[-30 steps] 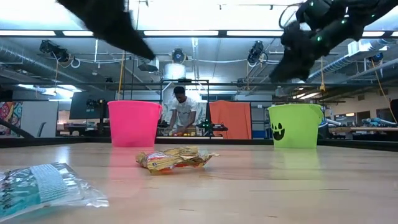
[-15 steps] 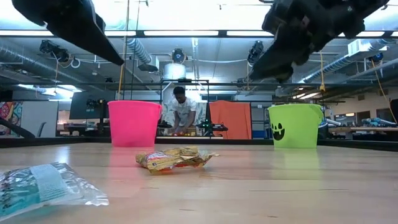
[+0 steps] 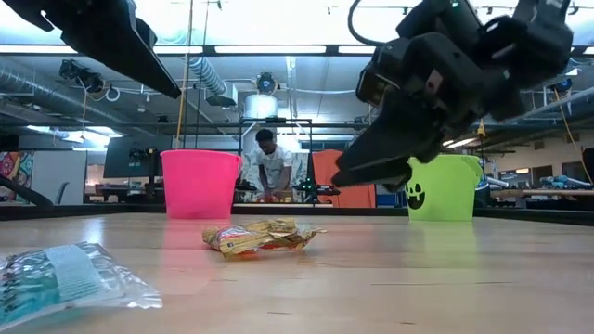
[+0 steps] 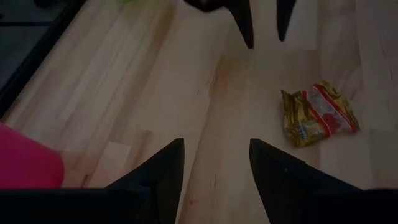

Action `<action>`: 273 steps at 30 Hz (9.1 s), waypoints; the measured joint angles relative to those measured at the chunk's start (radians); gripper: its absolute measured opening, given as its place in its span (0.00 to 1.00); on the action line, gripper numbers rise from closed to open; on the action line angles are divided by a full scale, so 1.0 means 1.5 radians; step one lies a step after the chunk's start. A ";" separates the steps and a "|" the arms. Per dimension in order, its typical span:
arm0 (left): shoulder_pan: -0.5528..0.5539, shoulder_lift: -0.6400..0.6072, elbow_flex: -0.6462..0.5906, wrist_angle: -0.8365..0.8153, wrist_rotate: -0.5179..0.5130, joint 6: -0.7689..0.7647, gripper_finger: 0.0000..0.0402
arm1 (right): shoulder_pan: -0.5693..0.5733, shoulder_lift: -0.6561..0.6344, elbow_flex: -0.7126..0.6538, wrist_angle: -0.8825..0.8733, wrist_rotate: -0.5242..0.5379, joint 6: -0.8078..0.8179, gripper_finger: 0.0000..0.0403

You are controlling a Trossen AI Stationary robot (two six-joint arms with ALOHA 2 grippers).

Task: Sort candy by brand, put in halloween buckets
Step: Put the gold red candy into the pink bucket

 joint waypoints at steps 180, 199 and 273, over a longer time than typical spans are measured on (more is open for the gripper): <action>-0.138 -0.001 0.063 -0.344 0.610 -0.344 0.47 | -0.234 -0.028 0.768 -0.847 -0.105 -0.462 0.42; -0.175 0.001 -0.053 -0.299 0.621 -0.400 0.76 | -0.226 -0.106 0.646 -0.779 -0.104 -0.443 0.42; 0.474 0.001 0.100 -0.074 -0.207 0.260 0.11 | -0.222 -0.483 0.434 -0.834 0.041 -0.405 0.42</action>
